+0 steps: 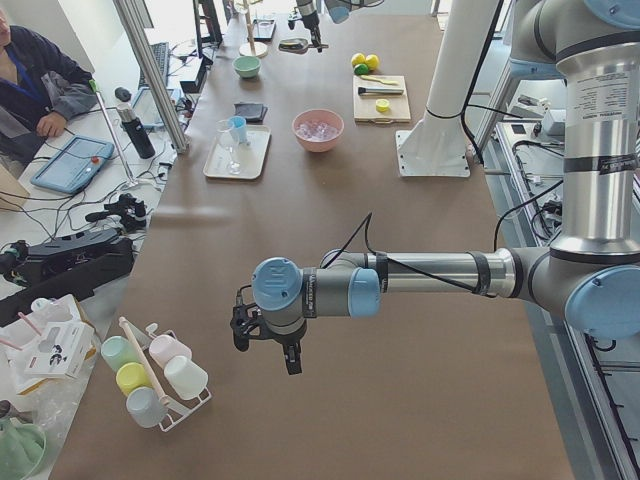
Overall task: Put ice in cup with scoop
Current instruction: 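Carry the empty scoop back and lay it down near the table edge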
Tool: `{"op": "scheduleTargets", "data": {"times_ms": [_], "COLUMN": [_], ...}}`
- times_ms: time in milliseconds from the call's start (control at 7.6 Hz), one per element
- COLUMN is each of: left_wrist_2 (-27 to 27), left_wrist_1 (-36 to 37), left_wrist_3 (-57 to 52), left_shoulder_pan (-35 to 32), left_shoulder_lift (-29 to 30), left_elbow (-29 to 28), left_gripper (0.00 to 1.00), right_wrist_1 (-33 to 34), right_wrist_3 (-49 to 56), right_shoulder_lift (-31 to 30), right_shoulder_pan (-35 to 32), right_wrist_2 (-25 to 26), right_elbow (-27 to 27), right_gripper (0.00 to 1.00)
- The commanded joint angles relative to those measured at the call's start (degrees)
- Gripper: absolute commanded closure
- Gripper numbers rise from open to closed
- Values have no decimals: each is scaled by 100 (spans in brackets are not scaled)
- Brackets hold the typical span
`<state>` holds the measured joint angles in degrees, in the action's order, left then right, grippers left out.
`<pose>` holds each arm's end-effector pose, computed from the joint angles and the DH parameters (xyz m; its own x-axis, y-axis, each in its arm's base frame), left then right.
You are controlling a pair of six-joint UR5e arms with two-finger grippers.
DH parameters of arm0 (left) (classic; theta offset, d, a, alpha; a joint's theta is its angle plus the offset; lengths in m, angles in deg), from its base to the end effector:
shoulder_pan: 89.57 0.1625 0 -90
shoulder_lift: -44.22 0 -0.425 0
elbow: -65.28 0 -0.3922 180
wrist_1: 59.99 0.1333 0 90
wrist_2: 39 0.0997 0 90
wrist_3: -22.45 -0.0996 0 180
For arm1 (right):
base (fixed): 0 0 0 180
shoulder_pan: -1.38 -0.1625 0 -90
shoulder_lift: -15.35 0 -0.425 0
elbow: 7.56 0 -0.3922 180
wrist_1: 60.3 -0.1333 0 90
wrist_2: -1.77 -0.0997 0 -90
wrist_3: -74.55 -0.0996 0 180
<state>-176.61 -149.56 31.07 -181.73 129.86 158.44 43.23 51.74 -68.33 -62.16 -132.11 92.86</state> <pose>-0.0769 -0.4550 0.6644 0.6597 -0.1956 -0.7257 0.1381 0.9806 -0.1388 -0.1768 -0.4995 0.5380 0.7513 0.0184 0.6596 0.1666 0.9619 -0.2167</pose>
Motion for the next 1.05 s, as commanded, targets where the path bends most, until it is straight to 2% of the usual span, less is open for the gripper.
{"op": "scheduleTargets", "data": {"times_ms": [0,395,526,658,789,921], "left_wrist_2": [-19,-28,-28,-28,-28,-28], "left_wrist_1": [-26,-26,-26,-35,-35,-35], "left_wrist_3": [9,9,9,9,17,17], "left_shoulder_pan": [13,31,31,31,31,31], "left_shoulder_lift": [5,5,5,5,5,5], "left_elbow": [-34,-122,-131,-131,-131,-131], "left_gripper": [2,2,2,2,2,2], "right_wrist_1": [-552,-606,-737,-738,-747,-747], "right_wrist_3": [-92,-75,-84,-92,-84,-84], "right_shoulder_lift": [-245,-201,-201,-201,-193,-158], "right_shoulder_pan": [437,474,474,474,474,474], "right_wrist_2": [-481,-464,-482,-482,-482,-482], "right_elbow": [-504,-760,-847,-840,-822,-813], "right_gripper": [100,100,87,19,1,0]}}
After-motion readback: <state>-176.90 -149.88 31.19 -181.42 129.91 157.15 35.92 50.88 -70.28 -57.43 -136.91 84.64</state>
